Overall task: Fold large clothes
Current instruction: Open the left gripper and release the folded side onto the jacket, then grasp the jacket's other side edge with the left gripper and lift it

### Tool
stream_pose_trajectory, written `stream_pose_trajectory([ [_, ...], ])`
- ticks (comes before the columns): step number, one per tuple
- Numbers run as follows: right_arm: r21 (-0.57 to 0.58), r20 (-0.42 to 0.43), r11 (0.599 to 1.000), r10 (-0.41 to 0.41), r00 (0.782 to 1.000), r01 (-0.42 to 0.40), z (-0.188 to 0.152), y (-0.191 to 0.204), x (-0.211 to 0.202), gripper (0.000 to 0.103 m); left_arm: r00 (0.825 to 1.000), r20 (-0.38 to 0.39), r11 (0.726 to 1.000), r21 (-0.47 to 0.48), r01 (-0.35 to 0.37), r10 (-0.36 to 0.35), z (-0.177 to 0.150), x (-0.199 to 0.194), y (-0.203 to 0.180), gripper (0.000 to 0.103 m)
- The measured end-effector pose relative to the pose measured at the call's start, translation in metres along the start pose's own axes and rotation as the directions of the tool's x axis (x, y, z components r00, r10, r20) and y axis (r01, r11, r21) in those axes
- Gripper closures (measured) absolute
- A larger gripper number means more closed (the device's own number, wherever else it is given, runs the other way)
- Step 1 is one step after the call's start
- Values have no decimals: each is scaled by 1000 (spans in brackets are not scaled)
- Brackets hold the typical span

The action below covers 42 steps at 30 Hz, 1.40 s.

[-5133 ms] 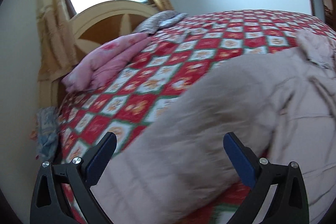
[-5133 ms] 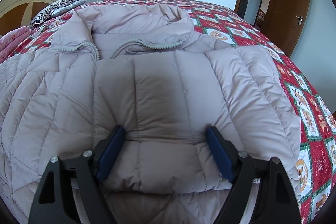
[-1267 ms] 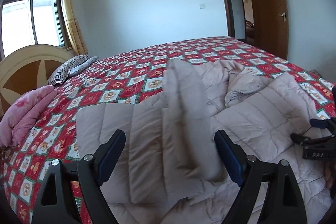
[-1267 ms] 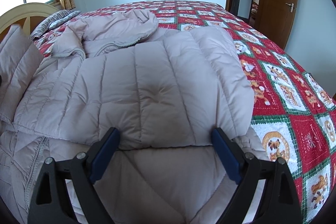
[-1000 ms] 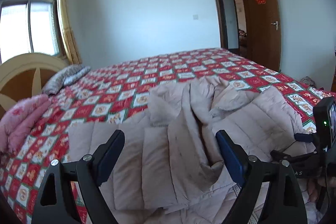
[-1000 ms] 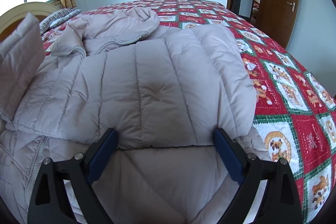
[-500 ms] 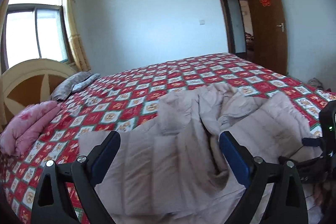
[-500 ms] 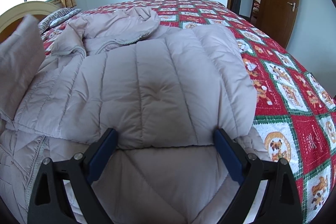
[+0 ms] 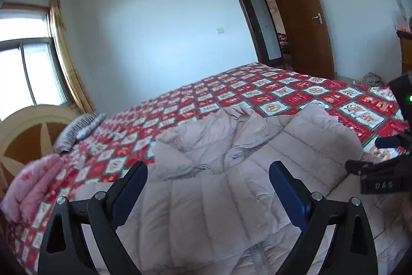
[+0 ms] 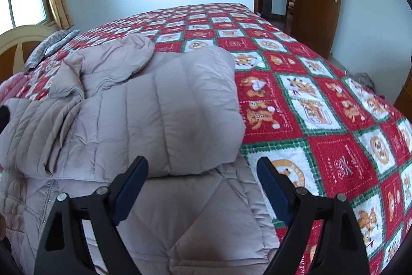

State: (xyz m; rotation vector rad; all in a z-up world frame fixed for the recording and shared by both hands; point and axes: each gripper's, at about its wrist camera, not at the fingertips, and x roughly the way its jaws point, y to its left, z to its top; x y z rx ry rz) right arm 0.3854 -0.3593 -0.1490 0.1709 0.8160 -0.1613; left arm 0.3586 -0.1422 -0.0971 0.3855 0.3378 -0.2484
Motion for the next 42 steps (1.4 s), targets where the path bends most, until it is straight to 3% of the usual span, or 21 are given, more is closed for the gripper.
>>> stream_pose_trajectory([
  [6, 38, 27, 990, 133, 991, -134, 7, 20, -14, 15, 991, -58, 988, -95, -122, 117, -16, 3, 78, 7],
  [10, 28, 10, 962, 273, 962, -273, 19, 61, -11, 15, 962, -144, 956, -149, -253, 232, -41, 21, 149, 7],
  [13, -9, -39, 932, 362, 932, -362, 23, 99, 4, 17, 933, -236, 928, -196, -318, 270, -64, 38, 189, 7],
  [15, -21, -108, 914, 400, 910, -404, 20, 121, 22, 28, 921, -280, 912, -231, -340, 272, -77, 43, 206, 7],
  [16, -19, -150, 910, 406, 901, -414, 17, 131, 34, 42, 913, -307, 903, -251, -349, 268, -87, 45, 215, 7],
  [17, -24, -183, 910, 403, 897, -414, 14, 138, 43, 54, 911, -320, 899, -263, -350, 261, -92, 46, 219, 7],
  [18, -33, -190, 913, 393, 900, -406, 12, 141, 45, 59, 909, -332, 897, -271, -348, 253, -97, 46, 222, 7],
  [20, -59, -167, 920, 373, 913, -387, 9, 142, 41, 91, 907, -343, 899, -271, -345, 245, -103, 44, 223, 7],
  [23, -117, -122, 944, 293, 948, -307, 8, 131, 24, 94, 917, -326, 906, -271, -324, 230, -100, 43, 219, 7],
  [26, -163, -99, 960, 216, 971, -230, 7, 120, 18, 95, 927, -312, 912, -279, -300, 210, -87, 51, 212, 7],
  [28, -185, -130, 958, 197, 972, -219, 5, 117, 26, 94, 928, -316, 915, -281, -291, 198, -78, 57, 205, 7],
  [30, -167, -131, 963, 189, 973, -209, 5, 112, 29, 82, 919, -339, 913, -276, -301, 201, -70, 69, 197, 7],
  [32, -156, -106, 972, 160, 981, -176, 6, 107, 21, 57, 919, -345, 914, -281, -293, 189, -66, 76, 193, 7],
  [36, -100, 18, 989, 114, 993, -112, 17, 98, -5, 57, 910, -359, 921, -243, -304, 205, -63, 96, 187, 7],
  [38, -85, 67, 986, 147, 987, -141, 25, 102, -16, 56, 905, -366, 923, -225, -313, 217, -64, 104, 185, 7],
  [42, -103, 51, 969, 229, 972, -223, 37, 126, -9, 48, 902, -375, 932, -198, -304, 214, -70, 118, 177, 7],
])
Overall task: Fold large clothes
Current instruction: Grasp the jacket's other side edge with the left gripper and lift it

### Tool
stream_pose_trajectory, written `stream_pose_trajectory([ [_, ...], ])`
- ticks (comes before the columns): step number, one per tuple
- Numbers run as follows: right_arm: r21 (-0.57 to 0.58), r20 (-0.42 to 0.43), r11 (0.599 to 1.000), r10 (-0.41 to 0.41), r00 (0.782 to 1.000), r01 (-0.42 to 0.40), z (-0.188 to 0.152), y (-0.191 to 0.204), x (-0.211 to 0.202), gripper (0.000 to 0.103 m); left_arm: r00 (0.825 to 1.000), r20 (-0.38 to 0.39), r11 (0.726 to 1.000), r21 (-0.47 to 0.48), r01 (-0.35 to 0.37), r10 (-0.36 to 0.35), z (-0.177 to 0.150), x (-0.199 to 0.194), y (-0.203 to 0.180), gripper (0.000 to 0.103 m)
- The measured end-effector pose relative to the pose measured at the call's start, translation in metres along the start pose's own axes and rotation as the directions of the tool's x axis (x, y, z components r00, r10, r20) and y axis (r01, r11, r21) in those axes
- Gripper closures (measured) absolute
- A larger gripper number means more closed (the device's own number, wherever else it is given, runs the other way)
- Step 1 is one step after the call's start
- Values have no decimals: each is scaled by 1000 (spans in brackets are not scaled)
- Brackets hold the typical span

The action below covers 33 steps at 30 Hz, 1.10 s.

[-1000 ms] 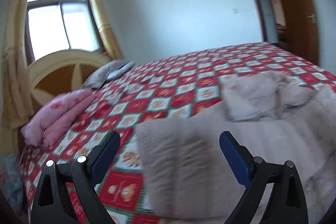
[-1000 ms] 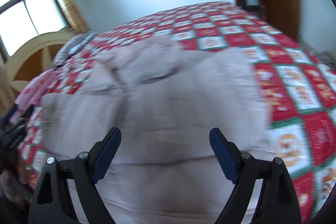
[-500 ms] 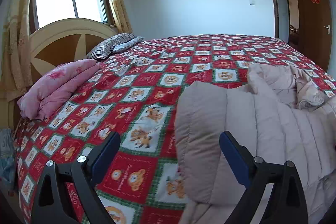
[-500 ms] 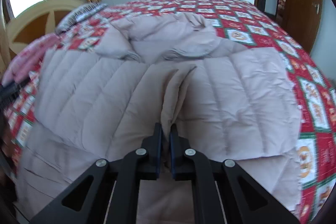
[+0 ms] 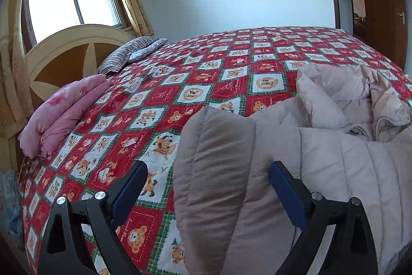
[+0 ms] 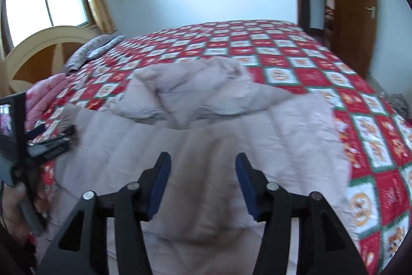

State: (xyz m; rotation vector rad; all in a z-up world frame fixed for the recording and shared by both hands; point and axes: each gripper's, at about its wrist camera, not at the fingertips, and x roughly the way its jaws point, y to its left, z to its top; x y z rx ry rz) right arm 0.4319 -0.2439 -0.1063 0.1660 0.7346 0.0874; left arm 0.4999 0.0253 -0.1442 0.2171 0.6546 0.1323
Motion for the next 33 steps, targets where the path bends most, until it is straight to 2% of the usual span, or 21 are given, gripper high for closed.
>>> stream_pose_trajectory([
  [4, -17, -57, 999, 39, 998, -40, 0, 19, 31, 48, 1000, -8, 999, 46, -11, 11, -8, 9, -11, 7],
  [10, -28, -115, 999, 12, 993, -15, -19, 16, 62, 48, 1000, -29, 999, 54, -2, 3, -19, 23, -19, 7],
  [20, -65, -115, 998, -3, 993, -5, -32, 19, 71, 47, 999, -53, 998, 60, 10, -7, -26, 35, -25, 7],
  [27, -125, -121, 991, -65, 991, 50, -37, 28, 77, 46, 991, -130, 998, 68, 6, 3, -28, 51, -29, 3],
  [33, -110, -116, 993, -46, 992, 33, -38, 23, 79, 46, 988, -154, 997, 71, 6, 5, -28, 53, -29, 2],
])
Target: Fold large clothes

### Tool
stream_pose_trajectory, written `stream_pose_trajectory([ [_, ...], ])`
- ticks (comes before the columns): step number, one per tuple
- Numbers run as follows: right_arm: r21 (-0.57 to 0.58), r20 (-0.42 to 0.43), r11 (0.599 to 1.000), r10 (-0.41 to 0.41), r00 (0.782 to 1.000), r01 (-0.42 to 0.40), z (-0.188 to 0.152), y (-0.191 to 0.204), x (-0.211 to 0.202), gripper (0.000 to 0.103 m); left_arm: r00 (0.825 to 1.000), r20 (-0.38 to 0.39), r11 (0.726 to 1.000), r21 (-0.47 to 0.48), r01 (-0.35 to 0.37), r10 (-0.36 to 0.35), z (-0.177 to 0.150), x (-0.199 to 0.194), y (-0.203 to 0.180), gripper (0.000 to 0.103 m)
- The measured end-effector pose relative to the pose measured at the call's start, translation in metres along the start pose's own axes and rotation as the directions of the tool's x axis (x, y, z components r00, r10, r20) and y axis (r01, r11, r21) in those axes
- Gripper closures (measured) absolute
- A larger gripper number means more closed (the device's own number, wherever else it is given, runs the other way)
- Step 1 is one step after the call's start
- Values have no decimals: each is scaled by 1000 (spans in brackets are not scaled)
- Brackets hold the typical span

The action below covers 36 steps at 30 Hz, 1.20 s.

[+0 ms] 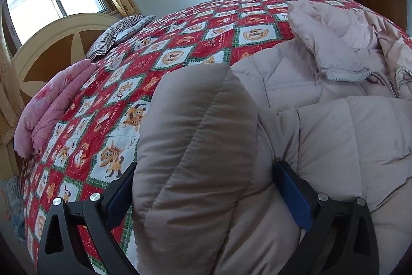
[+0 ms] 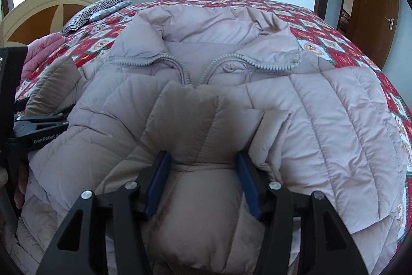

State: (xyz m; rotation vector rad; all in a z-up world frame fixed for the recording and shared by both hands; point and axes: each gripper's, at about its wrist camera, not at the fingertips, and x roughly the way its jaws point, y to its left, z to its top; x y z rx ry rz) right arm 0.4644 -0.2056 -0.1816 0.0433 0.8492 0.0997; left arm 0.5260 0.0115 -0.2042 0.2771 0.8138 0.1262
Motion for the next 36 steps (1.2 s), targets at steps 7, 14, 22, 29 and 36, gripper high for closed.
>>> stream_pose_trajectory([
  [7, 9, 6, 1000, 13, 1000, -13, -1, 0, -1, 45, 995, 99, 999, -42, 22, -18, 17, -54, 24, 2],
  [14, 18, -11, 992, 123, 992, -122, 10, -11, -10, 32, 981, 156, 993, -21, 118, -113, 81, -70, -3, 2],
  [22, 62, 50, 994, 86, 995, -89, 68, -56, -26, 23, 987, 109, 993, 20, 118, -120, 136, -12, -51, 2],
  [29, 115, 5, 993, -43, 999, 42, 133, -101, 33, 23, 988, 26, 988, 3, 152, -152, 154, 42, -60, 2],
  [36, 81, -98, 996, -14, 995, 22, 165, -118, 95, 41, 986, 14, 984, 59, 168, -169, 166, 61, -77, 2],
])
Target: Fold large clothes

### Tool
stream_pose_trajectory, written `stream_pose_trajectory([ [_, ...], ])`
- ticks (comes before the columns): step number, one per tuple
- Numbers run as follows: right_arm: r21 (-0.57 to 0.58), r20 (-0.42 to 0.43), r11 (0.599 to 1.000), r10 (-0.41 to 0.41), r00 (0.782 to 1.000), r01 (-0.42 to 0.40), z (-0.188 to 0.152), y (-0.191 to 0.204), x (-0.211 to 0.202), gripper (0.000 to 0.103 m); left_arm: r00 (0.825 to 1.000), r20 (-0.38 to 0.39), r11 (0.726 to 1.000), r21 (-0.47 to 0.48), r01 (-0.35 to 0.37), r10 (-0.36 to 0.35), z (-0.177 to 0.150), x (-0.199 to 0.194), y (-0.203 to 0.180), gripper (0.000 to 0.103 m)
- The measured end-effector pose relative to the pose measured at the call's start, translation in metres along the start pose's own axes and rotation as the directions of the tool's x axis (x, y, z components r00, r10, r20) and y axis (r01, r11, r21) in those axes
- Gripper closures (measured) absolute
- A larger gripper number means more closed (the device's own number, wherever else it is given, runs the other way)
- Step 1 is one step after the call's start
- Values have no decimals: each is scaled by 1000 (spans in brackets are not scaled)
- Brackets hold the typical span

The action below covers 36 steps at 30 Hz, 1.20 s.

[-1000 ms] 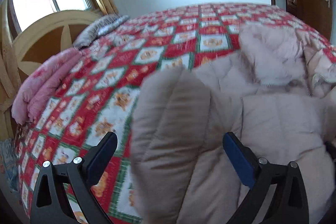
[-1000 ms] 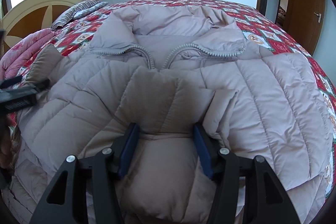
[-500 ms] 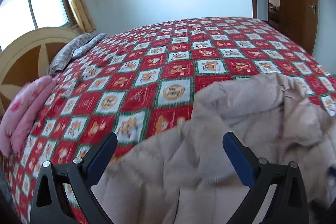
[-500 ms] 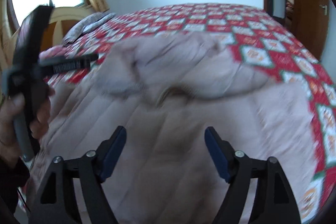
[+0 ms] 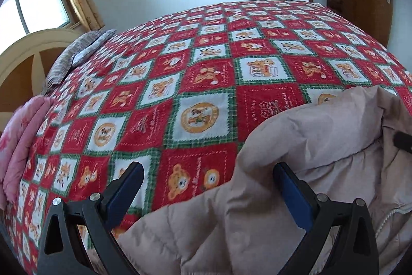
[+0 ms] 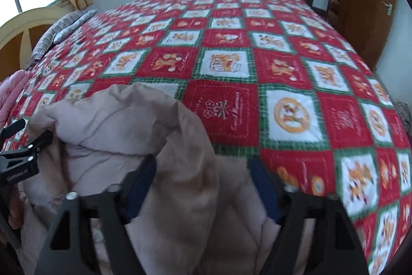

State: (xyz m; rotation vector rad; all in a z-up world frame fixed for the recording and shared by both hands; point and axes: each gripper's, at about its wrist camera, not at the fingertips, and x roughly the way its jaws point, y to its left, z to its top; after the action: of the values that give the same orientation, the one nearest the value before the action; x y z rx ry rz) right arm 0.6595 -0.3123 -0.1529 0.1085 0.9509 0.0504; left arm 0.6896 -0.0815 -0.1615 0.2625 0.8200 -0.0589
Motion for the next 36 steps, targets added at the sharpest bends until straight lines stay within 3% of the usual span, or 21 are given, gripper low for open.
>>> stream_pose_trajectory([
  [1, -15, -11, 1000, 3, 1000, -4, 1, 1, 2, 55, 1000, 10, 1000, 12, 3, -3, 1, -1, -2, 5],
  [3, -57, -16, 998, 2, 1000, -3, 1, 4, 2, 76, 999, 24, 999, 32, 22, -23, 1, -2, -5, 37],
  [4, -77, -9, 997, -5, 1000, 4, 0, 6, 0, 92, 998, 9, 997, 50, 60, -60, 1, -2, -7, 67],
  [5, -101, 2, 995, -25, 1000, 25, -2, 8, -4, 93, 996, -8, 994, 56, 92, -92, 0, -2, -8, 89],
  [6, -116, 12, 993, -37, 999, 38, -4, 7, -8, 95, 994, -7, 992, 58, 109, -109, 0, -5, -9, 93],
  [14, -190, 77, 977, -85, 993, 98, -29, 6, -40, 99, 992, 85, 989, 124, 78, -89, -25, -46, -4, 100],
  [24, -207, -17, 968, -150, 988, 143, -55, 2, -19, 99, 999, 17, 966, 256, 37, -43, -79, -31, -19, 100],
  [30, -204, -21, 967, -158, 987, 150, -59, -1, -25, 98, 999, 2, 970, 238, 47, -49, -79, -25, -17, 100],
  [33, -180, -28, 975, -140, 990, 133, -61, -5, -35, 86, 999, 1, 970, 240, 45, -46, -80, -23, -19, 100],
  [35, -159, -20, 978, -138, 990, 133, -61, -9, -48, 66, 999, -2, 970, 237, 49, -50, -79, -22, -19, 100],
  [36, -151, -13, 978, -145, 989, 142, -61, -9, -55, 62, 999, -3, 970, 236, 50, -51, -79, -22, -18, 100],
])
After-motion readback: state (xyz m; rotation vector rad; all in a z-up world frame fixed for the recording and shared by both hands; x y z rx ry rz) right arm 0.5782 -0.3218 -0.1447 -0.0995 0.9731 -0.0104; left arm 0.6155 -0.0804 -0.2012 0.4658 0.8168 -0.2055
